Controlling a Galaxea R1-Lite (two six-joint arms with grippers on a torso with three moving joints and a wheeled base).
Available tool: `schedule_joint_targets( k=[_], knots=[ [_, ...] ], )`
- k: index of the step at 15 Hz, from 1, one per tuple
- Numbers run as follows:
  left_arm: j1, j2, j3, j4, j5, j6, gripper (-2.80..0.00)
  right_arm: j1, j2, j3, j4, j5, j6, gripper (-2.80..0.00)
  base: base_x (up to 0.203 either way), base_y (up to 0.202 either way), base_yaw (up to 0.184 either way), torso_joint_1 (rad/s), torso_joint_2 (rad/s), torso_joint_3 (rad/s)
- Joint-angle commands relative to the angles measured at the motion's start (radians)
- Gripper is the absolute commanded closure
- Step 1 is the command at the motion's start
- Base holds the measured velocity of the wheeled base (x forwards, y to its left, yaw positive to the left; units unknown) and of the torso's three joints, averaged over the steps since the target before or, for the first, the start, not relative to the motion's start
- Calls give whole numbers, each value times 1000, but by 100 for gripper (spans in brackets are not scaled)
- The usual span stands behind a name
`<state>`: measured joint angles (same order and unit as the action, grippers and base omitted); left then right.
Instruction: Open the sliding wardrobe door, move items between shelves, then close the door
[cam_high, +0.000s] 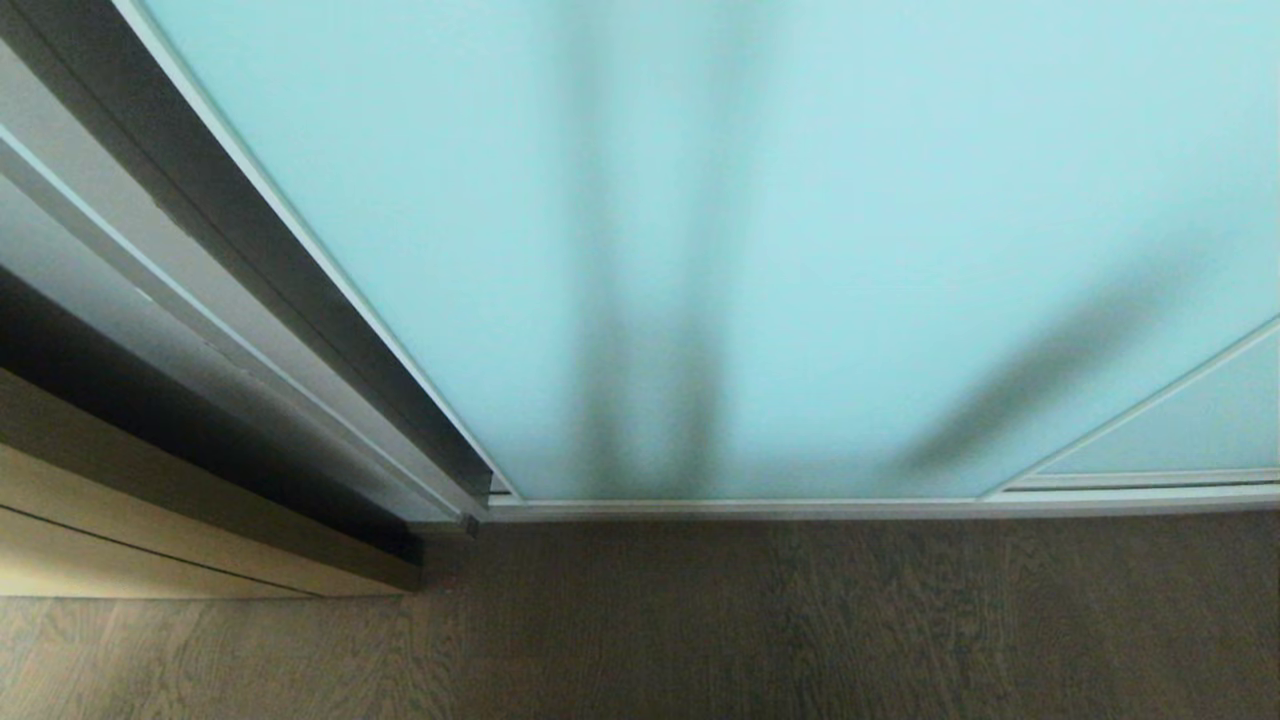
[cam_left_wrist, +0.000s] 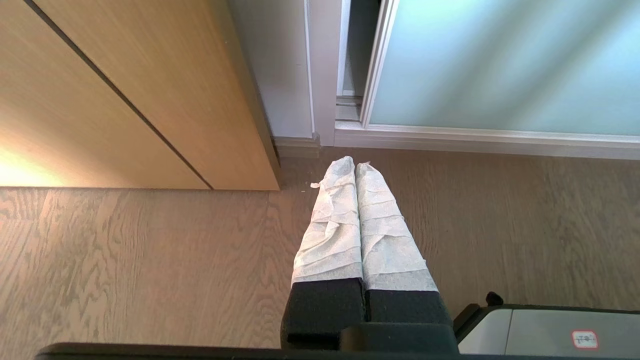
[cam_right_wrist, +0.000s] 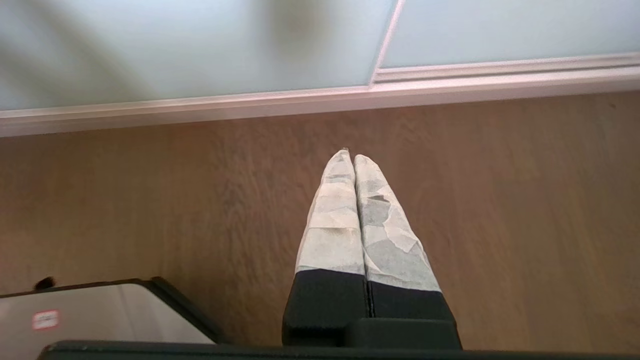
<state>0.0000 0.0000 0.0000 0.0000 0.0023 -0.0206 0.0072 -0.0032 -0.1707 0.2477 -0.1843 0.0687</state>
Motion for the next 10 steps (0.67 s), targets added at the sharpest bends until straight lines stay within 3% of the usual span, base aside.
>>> schedule_joint_targets(
  k=[1, 3, 5, 10],
  knots=[
    [0, 2, 2, 0, 1, -1, 0, 0, -2, 24, -37, 3, 6, 0, 0, 0, 0, 0, 0, 0],
    [0, 2, 2, 0, 1, -1, 0, 0, -2, 104, -184, 27, -14, 0, 0, 0, 0, 0, 0, 0],
    [0, 2, 2, 0, 1, -1, 0, 0, -1, 167, -259, 169, -37, 0, 0, 0, 0, 0, 0, 0],
    [0, 2, 2, 0, 1, -1, 0, 0, -1, 172, -252, 172, -56, 0, 0, 0, 0, 0, 0, 0]
  ],
)
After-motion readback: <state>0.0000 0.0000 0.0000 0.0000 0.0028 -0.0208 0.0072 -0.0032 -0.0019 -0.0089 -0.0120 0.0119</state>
